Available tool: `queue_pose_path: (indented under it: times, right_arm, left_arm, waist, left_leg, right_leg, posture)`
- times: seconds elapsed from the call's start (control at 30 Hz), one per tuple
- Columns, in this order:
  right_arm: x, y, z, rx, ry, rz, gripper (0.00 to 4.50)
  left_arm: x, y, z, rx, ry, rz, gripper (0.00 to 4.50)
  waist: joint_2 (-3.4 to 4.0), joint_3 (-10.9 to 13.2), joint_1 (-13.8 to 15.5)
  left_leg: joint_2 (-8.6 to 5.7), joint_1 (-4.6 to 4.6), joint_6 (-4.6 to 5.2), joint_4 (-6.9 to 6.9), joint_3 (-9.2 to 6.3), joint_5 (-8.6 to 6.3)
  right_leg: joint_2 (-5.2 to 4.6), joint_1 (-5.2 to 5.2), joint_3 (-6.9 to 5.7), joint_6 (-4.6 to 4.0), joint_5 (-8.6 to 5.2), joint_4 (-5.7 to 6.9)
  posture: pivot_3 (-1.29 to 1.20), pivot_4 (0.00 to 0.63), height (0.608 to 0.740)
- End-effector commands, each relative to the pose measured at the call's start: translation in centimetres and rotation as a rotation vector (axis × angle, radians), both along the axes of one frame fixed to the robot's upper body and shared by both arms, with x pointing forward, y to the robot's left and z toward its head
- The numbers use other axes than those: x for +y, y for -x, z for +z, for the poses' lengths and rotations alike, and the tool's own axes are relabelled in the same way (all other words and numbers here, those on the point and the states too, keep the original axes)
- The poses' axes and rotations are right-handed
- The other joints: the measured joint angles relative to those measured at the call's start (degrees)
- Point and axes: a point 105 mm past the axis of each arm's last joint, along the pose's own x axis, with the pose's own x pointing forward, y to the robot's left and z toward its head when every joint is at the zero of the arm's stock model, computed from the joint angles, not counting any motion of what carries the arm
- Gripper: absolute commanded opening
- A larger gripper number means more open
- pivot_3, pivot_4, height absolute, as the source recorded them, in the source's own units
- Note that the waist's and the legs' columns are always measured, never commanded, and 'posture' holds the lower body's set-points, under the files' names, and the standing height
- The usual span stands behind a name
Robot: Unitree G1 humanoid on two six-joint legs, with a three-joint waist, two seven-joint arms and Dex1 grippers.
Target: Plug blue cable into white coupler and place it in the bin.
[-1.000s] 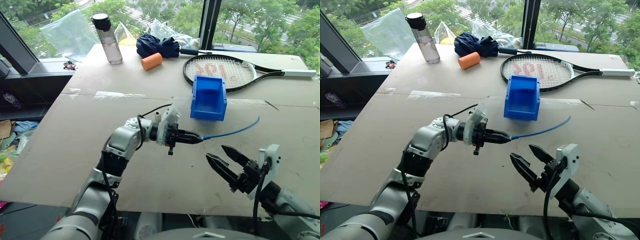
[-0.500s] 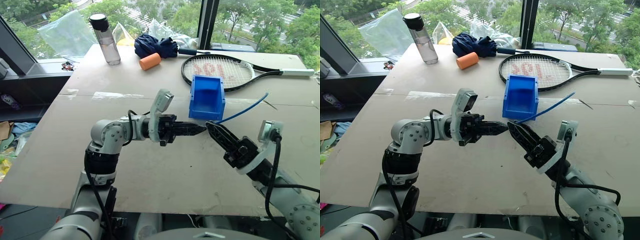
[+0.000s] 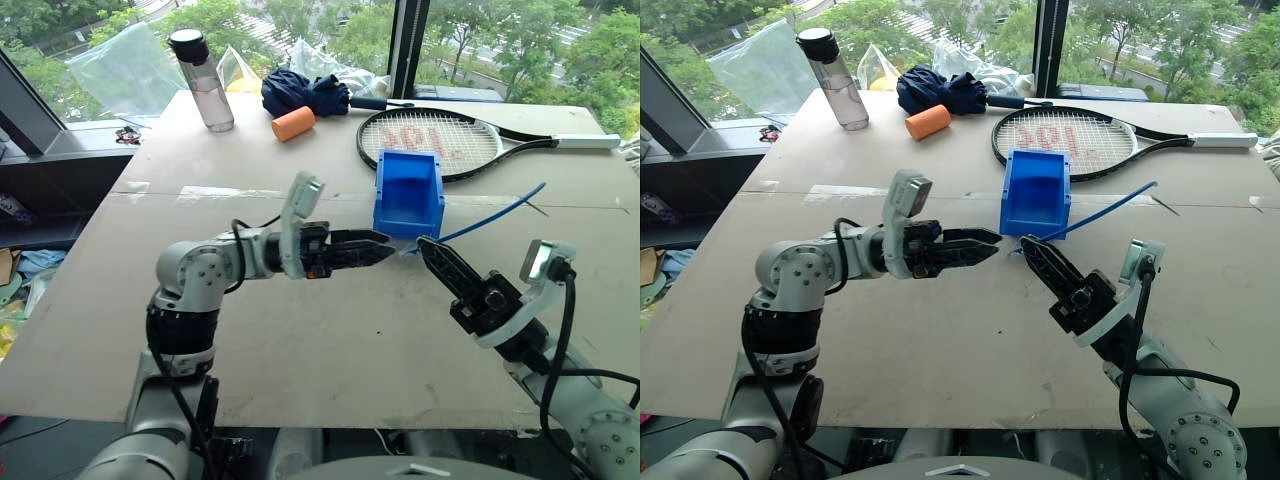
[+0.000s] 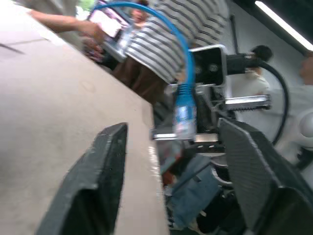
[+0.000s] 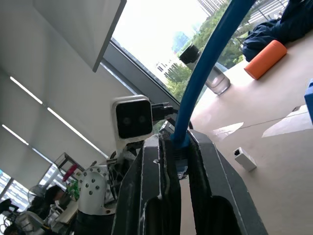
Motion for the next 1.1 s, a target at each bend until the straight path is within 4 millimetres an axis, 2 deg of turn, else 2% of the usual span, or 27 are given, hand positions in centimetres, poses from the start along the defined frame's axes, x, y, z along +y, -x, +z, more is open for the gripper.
queue_pose_path:
  times: [0.03,0.1,0.2,0.33,0.73,0.83,0.93,0.97,1.1]
  right_arm:
    - [-0.6,0.6,1.1,-0.056,-0.018,-0.021,0.0]
    - [-0.7,0.5,0.9,-0.054,-0.02,-0.027,0.0]
    - [-0.7,0.2,0.9,-0.054,-0.022,-0.024,0.0]
    - [-0.5,-0.1,0.6,-0.055,0.004,-0.002,0.0]
    - [-1.2,0.2,0.4,-0.064,0.057,-0.062,0.0]
    - [-1.1,0.2,0.4,-0.066,0.064,-0.066,0.0]
    - [-1.0,0.1,0.3,-0.072,0.088,-0.072,0.0]
    - [-1.0,0.1,0.2,-0.074,0.094,-0.073,0.0]
    - [-1.5,-0.1,0.0,-0.085,0.132,-0.092,0.0]
  left_arm:
    - [4.0,-2.9,0.1,-0.222,-0.116,0.319,3.09]
    - [7.6,-5.4,-1.0,-0.402,-0.295,0.541,3.09]
    - [9.8,-6.5,-1.9,-0.478,-0.39,0.593,3.09]
    - [10.1,-7.8,-3.8,-0.55,-0.504,0.549,3.09]
    - [7.8,-9.7,-7.6,-0.553,-0.564,0.486,3.09]
    - [7.3,-10.3,-8.7,-0.561,-0.584,0.497,2.35]
    - [6.6,-10.3,-9.2,-0.554,-0.558,0.48,0.82]
    - [6.6,-10.3,-9.2,-0.553,-0.551,0.478,0.46]
    - [6.0,-9.9,-8.6,-0.569,-0.501,0.42,0.49]
  waist:
    - [0.02,0.0,0.1]
    - [0.01,0.0,0.3]
    - [0.01,0.0,0.6]
    - [0.0,0.0,1.6]
    - [-0.04,0.0,1.4]
    - [-0.04,0.0,1.5]
    - [-0.08,0.0,1.7]
    - [-0.07,0.0,1.7]
    - [-0.07,0.0,1.6]
  left_leg:
    - [0.0,0.03,0.0,-0.05,0.0,0.0]
    - [0.0,0.04,0.0,-0.07,0.03,0.0]
    - [-0.01,0.04,-0.01,-0.07,0.07,0.0]
    - [-0.05,-0.01,-0.01,-0.07,0.18,0.0]
    - [-0.05,-0.11,0.0,-0.05,0.17,0.0]
    - [-0.05,-0.1,0.0,-0.05,0.16,0.0]
    - [-0.06,-0.12,0.0,-0.03,0.17,0.0]
    - [-0.07,-0.14,0.0,-0.03,0.16,0.0]
    - [-0.07,-0.12,0.0,-0.02,0.16,0.0]
  right_leg:
    - [0.0,0.0,0.01,0.0,0.0,0.02]
    - [0.0,0.0,-0.03,-0.17,-0.1,0.02]
    - [-0.01,0.0,-0.01,-0.22,-0.11,0.01]
    - [-0.13,0.0,-0.01,-0.22,-0.12,-0.08]
    - [-0.09,0.0,-0.01,0.01,0.02,-0.14]
    - [-0.08,0.0,-0.02,0.02,0.02,-0.12]
    - [-0.09,0.0,-0.02,0.02,0.03,-0.13]
    - [-0.1,0.0,-0.02,0.02,0.03,-0.14]
    - [-0.1,0.0,-0.02,0.02,0.03,-0.12]
  posture:
    - [0.0,0.15,0.74]
    - [0.0,0.15,0.74]
    - [0.0,0.15,0.74]
    - [0.0,0.15,0.74]
    - [0.0,0.15,0.74]
    - [0.0,0.15,0.74]
    - [0.0,0.15,0.74]
    - [0.0,0.15,0.74]
    - [0.0,0.15,0.74]
